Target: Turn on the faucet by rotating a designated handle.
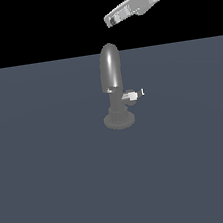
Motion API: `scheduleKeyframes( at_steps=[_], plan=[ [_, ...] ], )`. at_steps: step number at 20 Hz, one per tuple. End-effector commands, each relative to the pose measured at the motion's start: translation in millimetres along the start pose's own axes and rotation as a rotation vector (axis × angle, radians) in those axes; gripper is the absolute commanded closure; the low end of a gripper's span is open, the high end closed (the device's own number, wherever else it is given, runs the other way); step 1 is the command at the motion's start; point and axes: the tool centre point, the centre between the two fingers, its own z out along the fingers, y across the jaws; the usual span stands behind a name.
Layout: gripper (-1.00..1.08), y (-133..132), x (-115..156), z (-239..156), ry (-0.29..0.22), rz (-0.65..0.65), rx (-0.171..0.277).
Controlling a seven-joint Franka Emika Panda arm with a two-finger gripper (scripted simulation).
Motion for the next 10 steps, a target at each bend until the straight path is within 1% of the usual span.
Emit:
scheduleKeyframes(
  at_steps=[1, 10],
  plan=[
    [1.08, -4, 14, -2, -0.045, 0.04, 0.019],
    [1.08, -11, 61, -5, -0.187, 0.17, 0.082]
  ],
)
